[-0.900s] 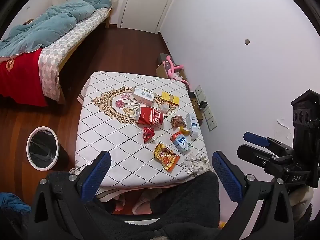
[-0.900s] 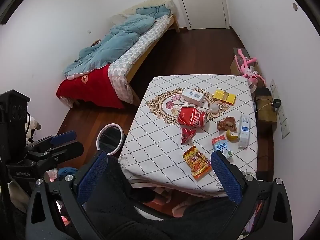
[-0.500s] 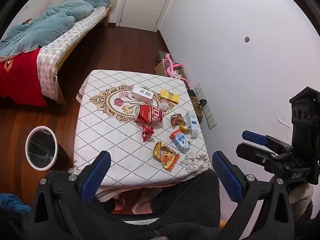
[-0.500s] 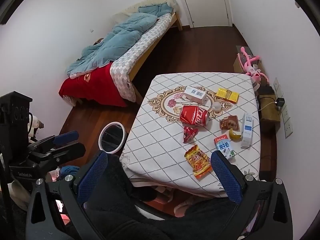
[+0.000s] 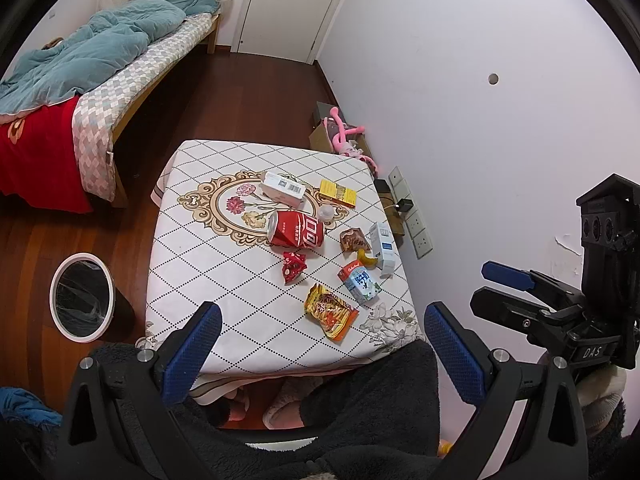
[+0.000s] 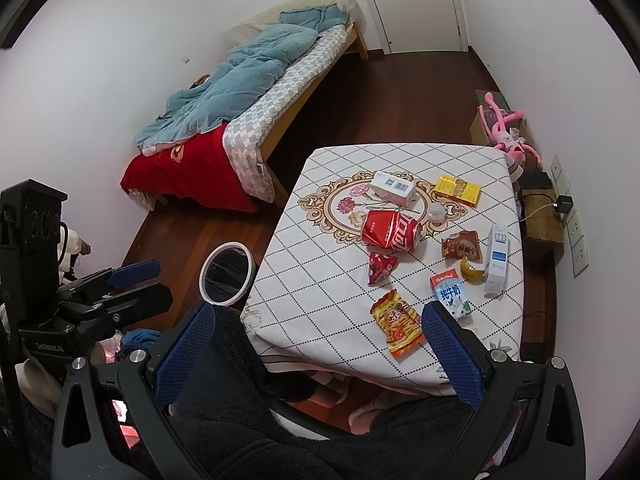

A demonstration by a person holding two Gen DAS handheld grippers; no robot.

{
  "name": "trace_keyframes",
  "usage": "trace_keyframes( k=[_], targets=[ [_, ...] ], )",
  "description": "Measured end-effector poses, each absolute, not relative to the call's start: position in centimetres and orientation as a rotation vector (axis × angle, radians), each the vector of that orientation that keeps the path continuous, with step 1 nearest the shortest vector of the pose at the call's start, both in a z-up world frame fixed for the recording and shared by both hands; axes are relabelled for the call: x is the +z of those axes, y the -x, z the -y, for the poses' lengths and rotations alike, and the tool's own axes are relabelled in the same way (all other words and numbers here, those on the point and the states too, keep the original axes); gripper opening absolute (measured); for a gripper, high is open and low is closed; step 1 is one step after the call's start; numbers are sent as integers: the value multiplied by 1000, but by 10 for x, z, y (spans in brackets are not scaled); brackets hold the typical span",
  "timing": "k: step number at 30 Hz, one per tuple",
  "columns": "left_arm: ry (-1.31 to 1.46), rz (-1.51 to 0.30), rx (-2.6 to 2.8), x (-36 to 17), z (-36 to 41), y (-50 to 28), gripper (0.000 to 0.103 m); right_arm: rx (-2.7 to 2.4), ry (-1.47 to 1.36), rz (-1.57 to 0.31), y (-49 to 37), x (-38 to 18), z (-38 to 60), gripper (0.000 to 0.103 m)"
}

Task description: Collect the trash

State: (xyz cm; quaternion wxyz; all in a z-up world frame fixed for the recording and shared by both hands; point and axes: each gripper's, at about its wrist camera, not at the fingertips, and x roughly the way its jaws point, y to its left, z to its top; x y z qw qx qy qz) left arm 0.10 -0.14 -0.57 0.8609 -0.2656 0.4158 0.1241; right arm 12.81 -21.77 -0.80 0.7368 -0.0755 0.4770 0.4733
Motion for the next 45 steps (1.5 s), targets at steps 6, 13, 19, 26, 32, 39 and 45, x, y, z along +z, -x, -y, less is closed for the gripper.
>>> trace_keyframes(
  k=[6, 13, 19, 26, 32, 39, 45],
  targets=[
    [556, -875, 261, -6, 2, -1, 103, 1042, 168, -1050, -129, -8, 216, 103],
    [562, -880, 257, -7, 1, -3, 103, 1042, 172, -1048, -129, -8, 216, 103],
    [563, -883, 254, -11, -2, -3, 103, 1048, 174, -1053, -129, -9, 213, 103],
    [561, -882, 256, -11, -2, -4, 103, 1056, 180, -1060, -130, -11, 211, 103],
    [562, -882, 255, -11, -3, -3, 103, 1056, 180, -1059, -130, -11, 210, 103],
    [557, -880, 253, -9, -3, -3, 103, 1056, 181, -1059, -130, -11, 211, 103],
    [557, -881, 253, -8, -2, -3, 103, 1057, 181, -1059, -130, -11, 212, 103]
  ],
)
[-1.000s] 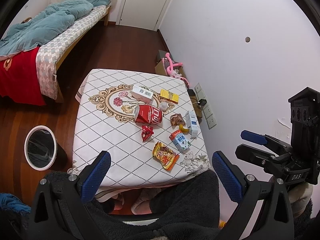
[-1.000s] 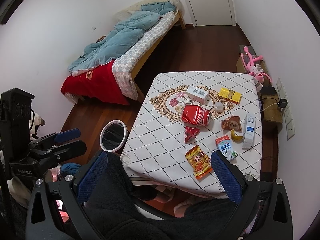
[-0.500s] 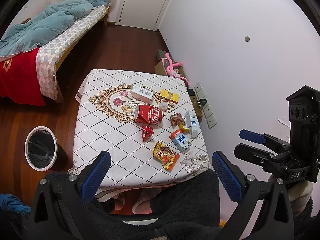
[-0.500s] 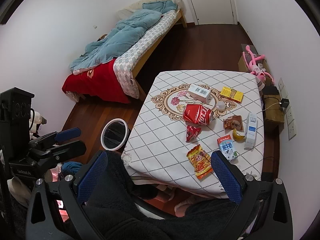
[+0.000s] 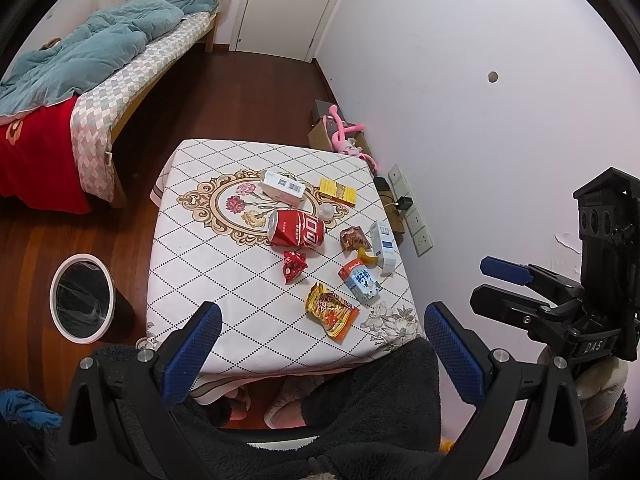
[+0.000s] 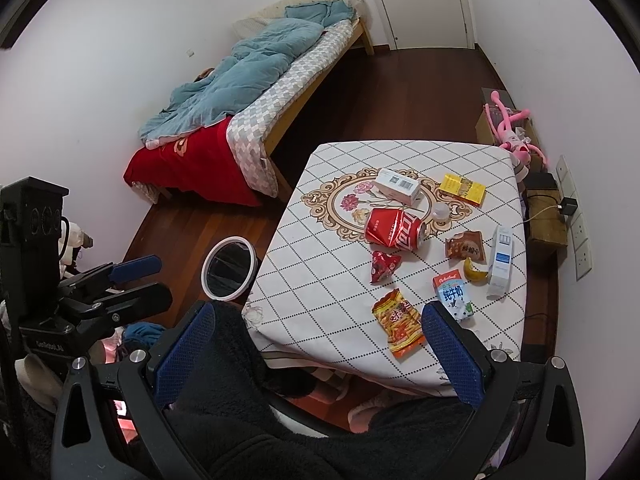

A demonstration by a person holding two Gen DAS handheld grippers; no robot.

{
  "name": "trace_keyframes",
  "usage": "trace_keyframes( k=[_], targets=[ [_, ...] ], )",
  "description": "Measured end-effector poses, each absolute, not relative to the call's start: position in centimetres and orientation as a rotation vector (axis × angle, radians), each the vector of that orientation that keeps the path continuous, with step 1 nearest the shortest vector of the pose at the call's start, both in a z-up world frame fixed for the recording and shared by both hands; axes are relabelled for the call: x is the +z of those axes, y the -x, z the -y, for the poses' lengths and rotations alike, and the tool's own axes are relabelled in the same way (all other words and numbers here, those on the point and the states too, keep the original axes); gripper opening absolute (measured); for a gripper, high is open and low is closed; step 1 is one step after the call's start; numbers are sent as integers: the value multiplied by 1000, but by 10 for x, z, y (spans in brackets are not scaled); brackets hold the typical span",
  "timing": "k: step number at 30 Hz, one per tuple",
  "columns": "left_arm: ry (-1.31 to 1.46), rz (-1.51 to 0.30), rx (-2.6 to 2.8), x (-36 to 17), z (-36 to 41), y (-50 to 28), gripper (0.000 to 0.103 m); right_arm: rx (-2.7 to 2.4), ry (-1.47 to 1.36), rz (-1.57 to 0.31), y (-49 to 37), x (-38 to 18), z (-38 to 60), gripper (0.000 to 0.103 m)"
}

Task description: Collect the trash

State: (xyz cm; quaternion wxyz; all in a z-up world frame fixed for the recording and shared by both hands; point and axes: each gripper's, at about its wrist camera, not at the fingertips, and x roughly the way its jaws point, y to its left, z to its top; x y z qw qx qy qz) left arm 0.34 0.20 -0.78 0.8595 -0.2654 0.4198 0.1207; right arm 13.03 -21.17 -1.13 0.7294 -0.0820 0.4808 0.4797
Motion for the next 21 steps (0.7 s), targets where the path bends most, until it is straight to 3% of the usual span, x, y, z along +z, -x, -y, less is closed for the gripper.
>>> trace_keyframes(
  k=[21],
  targets=[
    [545, -885, 256, -5, 2, -4, 103, 1061, 187, -1055, -131, -7, 213, 103]
  ],
)
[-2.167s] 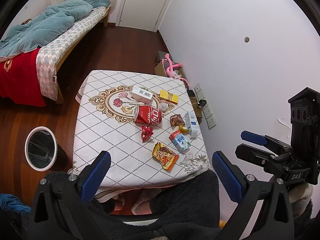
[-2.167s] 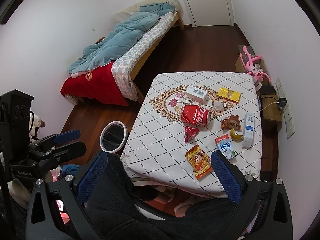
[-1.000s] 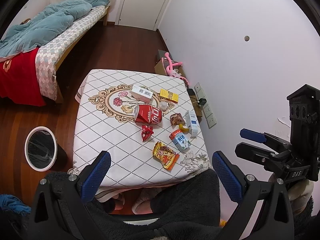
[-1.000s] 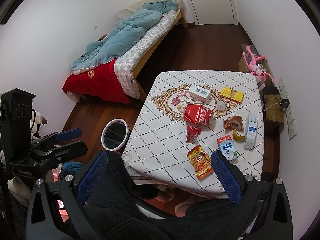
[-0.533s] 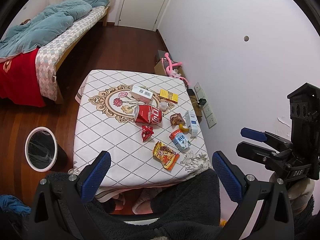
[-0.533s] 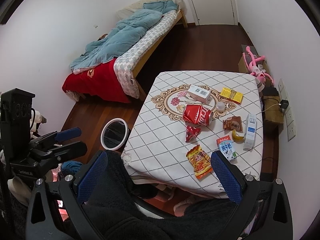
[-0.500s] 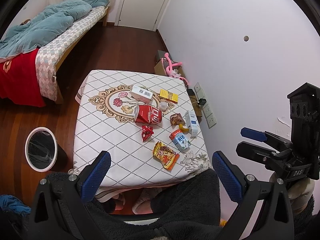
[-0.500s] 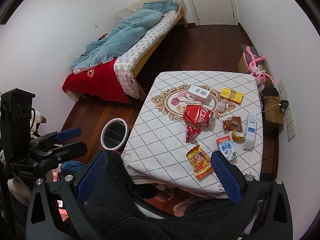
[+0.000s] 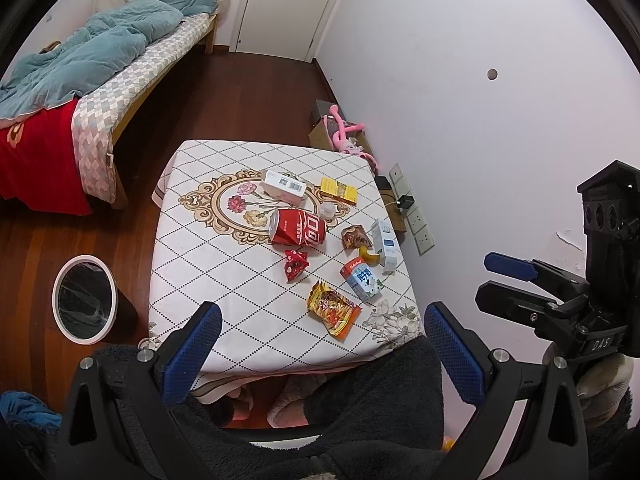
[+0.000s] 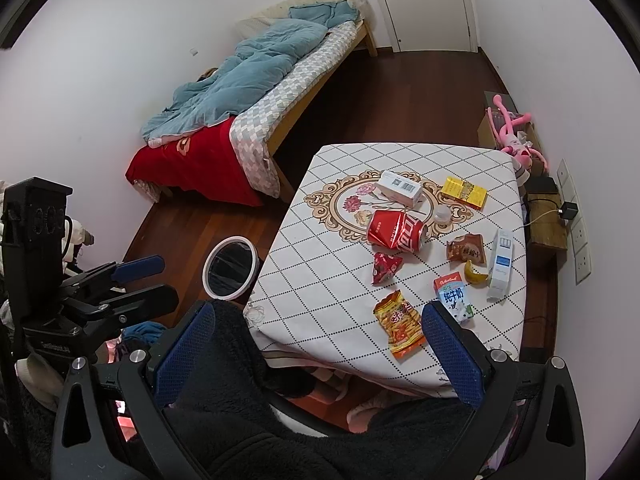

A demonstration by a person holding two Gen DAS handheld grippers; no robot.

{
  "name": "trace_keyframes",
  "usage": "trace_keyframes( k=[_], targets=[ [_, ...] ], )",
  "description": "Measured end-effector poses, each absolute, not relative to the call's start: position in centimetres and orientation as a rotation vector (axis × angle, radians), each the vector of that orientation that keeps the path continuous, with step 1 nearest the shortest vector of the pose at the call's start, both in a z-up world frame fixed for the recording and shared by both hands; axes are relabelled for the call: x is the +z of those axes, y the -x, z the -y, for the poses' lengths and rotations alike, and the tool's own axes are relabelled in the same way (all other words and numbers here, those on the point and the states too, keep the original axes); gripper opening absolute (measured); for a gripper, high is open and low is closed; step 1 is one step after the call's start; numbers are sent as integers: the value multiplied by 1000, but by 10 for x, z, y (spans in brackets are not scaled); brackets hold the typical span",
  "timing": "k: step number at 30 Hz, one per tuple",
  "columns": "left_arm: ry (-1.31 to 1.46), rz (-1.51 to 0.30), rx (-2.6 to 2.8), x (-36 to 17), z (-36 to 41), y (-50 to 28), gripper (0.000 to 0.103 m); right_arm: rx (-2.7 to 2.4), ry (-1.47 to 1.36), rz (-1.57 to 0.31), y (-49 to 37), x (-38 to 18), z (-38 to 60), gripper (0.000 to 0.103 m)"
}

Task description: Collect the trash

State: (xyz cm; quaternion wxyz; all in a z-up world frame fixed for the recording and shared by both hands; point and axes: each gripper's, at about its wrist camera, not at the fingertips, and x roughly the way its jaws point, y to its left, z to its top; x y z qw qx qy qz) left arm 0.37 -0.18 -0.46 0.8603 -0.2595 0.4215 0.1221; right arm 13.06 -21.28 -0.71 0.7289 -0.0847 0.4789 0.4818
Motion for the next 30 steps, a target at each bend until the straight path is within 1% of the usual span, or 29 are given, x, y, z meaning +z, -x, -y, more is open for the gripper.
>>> trace_keyframes(
  k=[5, 8, 12, 16, 17, 19, 21, 22, 25, 30],
  targets=[
    [529, -887, 279, -5, 3, -6, 103, 1064, 184, -1052, -130, -6, 213, 103],
    [483, -889, 371, -14, 0, -10, 103, 1047, 170, -1054, -134, -8, 215, 103],
    [383, -883, 561, -53, -11, -28, 103, 960, 178, -1071, -147, -32, 215, 103],
    [339, -965, 657, -117, -25, -50, 103, 795, 272, -1107, -176, -97, 204, 103],
    [349, -1012, 668, -143, -29, -60, 103, 770, 293, -1124, -183, -114, 200, 103],
    [368, -1066, 669, -176, -31, -68, 103, 707, 355, -1167, -202, -160, 189, 102],
    [369, -1121, 674, -206, -28, -76, 103, 685, 372, -1207, -216, -193, 183, 94],
    [374, -1147, 668, -223, -29, -81, 103, 670, 377, -1223, -224, -210, 179, 88],
    [383, -1197, 658, -250, -27, -92, 103, 600, 440, -1235, -243, -254, 168, 88],
    [421, -1236, 624, -273, -16, -107, 103, 559, 449, -1278, -270, -299, 159, 88]
  ],
)
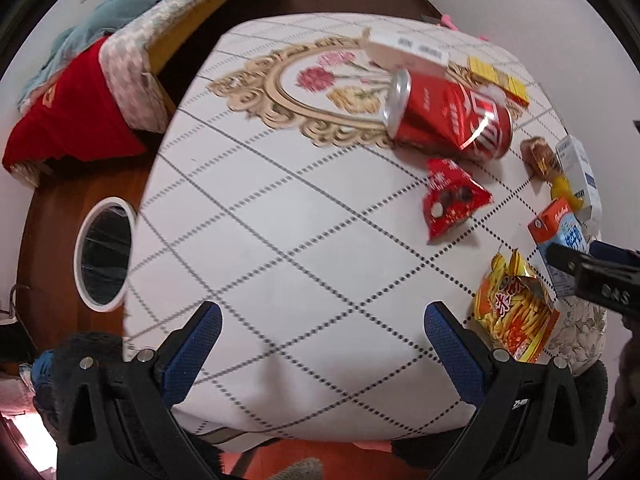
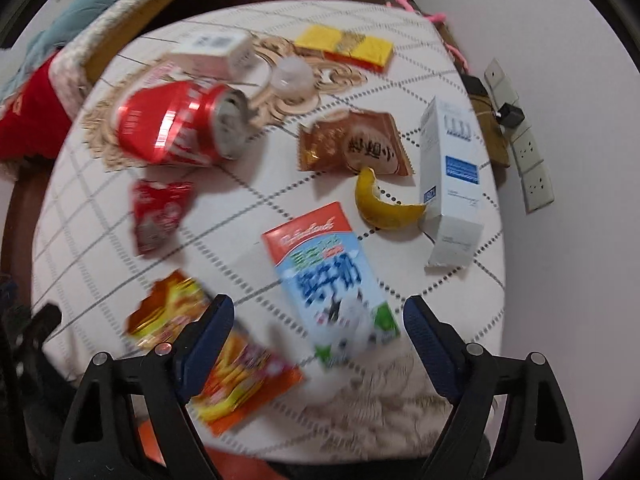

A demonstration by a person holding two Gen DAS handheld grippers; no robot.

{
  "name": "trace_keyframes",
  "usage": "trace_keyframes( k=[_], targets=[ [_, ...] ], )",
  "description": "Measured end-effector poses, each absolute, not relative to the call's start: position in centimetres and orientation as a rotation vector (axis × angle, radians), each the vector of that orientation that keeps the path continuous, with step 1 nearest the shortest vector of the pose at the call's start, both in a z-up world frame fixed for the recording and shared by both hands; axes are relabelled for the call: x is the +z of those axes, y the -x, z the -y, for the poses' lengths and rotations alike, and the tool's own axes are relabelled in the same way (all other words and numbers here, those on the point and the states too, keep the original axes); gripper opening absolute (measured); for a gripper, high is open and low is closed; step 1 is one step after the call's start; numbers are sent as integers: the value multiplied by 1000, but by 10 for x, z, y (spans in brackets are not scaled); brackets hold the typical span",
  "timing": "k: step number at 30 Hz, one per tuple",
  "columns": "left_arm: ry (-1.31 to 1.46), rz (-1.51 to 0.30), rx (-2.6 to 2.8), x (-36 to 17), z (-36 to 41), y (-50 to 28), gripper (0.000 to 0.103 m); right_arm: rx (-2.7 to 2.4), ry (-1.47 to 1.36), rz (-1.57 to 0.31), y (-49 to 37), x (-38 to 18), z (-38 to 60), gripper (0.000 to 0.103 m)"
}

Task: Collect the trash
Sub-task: 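Grasp the yellow snack bag with the left tool while the right tool grasps the milk carton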

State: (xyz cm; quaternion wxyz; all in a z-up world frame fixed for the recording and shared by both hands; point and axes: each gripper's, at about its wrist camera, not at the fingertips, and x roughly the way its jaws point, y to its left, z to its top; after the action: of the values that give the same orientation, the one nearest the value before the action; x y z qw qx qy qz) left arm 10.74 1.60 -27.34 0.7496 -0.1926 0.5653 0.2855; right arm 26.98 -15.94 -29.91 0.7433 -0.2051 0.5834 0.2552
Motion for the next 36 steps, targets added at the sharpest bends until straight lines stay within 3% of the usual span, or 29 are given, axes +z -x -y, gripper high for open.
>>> trace_keyframes(
  k=[1, 4, 11, 13, 15, 16, 18, 21, 28, 30, 36],
  targets=[
    [431, -1234, 605, -275, -12, -110, 103, 557, 441, -1289, -273, -304, 159, 87],
    [450, -1239, 538, -278, 0, -121, 103, 586, 391, -1322, -281, -320, 160, 66],
    [459, -1203, 328, -277, 41, -152, 102, 477, 307, -1297, -271, -312, 218, 64],
    [453, -1210, 280, -284, 52, -165, 94, 448, 281, -1300, -263, -313, 235, 64],
    [435, -1226, 260, -292, 56, -176, 78, 424, 274, -1295, -256, -318, 246, 63],
    [419, -1239, 252, -296, 60, -181, 74, 415, 271, -1292, -254, -317, 250, 63],
    [393, -1244, 250, -301, 65, -185, 52, 415, 249, -1301, -252, -319, 253, 64],
    [372, -1239, 252, -306, 68, -187, 27, 415, 226, -1321, -253, -326, 253, 64],
    [342, -1194, 270, -302, 64, -178, 13, 409, 237, -1295, -246, -327, 259, 64],
    [329, -1180, 282, -298, 62, -175, 5, 408, 239, -1289, -246, -327, 257, 64],
    [284, -1136, 322, -280, 58, -161, 5, 427, 240, -1249, -250, -323, 252, 61]
  ],
)
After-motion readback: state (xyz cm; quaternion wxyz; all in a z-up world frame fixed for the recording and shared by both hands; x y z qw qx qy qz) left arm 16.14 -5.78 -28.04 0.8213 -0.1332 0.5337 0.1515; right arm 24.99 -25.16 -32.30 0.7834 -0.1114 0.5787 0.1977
